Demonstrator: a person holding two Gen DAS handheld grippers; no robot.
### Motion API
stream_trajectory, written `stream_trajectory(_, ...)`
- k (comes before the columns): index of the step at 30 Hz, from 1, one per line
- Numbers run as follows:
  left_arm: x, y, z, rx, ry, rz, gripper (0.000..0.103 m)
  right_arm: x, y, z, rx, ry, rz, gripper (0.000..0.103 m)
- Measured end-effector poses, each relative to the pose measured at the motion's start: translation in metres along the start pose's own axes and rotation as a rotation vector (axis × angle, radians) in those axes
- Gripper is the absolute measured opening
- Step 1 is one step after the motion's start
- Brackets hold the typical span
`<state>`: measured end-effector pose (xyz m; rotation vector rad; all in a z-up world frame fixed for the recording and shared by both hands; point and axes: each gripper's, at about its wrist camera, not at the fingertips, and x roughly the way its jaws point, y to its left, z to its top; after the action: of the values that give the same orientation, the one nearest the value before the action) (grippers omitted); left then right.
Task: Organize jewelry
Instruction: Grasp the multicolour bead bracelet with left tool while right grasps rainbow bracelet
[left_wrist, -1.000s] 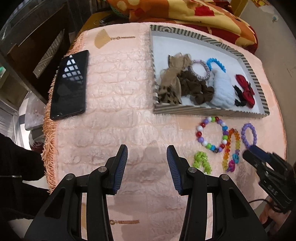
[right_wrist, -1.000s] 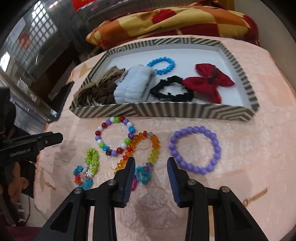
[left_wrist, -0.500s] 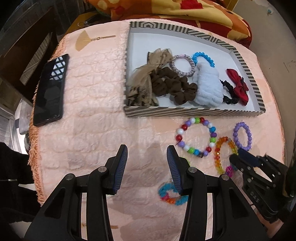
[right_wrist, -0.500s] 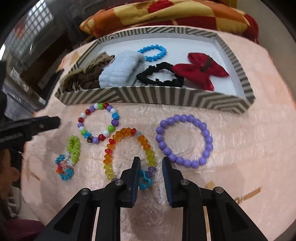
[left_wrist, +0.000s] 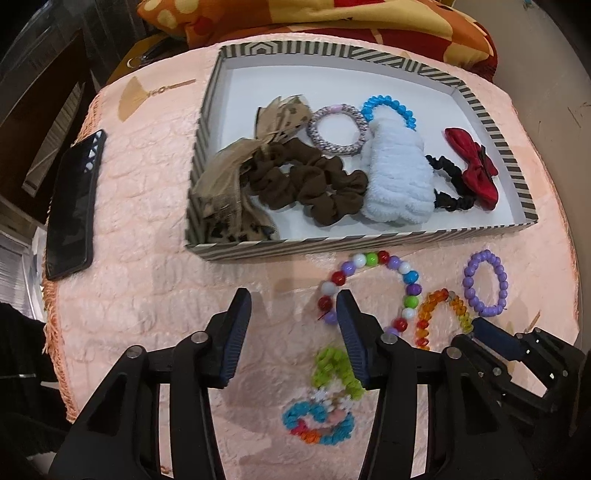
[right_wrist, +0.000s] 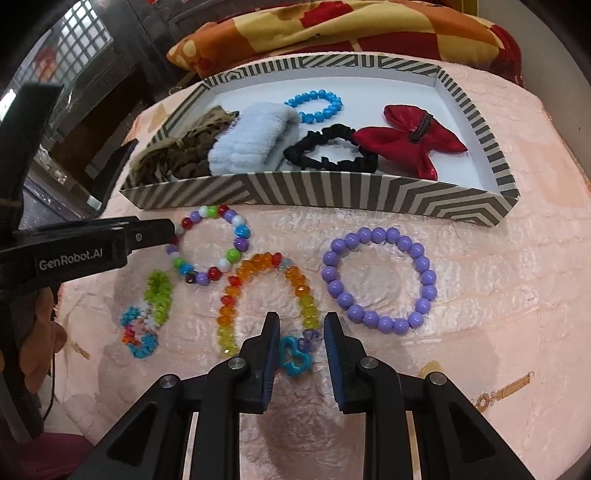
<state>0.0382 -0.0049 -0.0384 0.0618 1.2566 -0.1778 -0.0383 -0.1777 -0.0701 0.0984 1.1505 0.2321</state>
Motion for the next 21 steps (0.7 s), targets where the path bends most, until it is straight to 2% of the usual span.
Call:
stream_trajectory(9,0.018,-0.021,0.01,0.028,0.016,0.023,0.049,0.006,0.005,0.007,-0.041,-0.029,-0.027,0.023)
stream_trajectory(12,0.024,-0.024,0.011,0.034,0.022,0.039,0.049,0.007,0.006,0.009,-0.044,-0.034,-0.022,0.009)
stream_trajectory(15,0.026,-0.03,0.013,0.058,-0.002,0.035,0.049,0.005,0.001,0.008,-0.013,-0.033,0.021,0.009)
stream_trajectory(17,0.025,-0.034,0.013,0.077,-0.014,0.03,0.029,0.001,-0.001,0.007,-0.001,-0.04,0.046,0.009)
stream_trajectory(18,0.024,-0.036,0.013,0.091,-0.011,0.021,0.012,-0.002,-0.003,0.006,0.011,-0.05,0.07,0.009)
stream_trajectory(21,0.021,-0.038,0.012,0.106,0.006,0.003,0.008,-0.012,-0.003,0.007,0.022,-0.07,0.103,0.009)
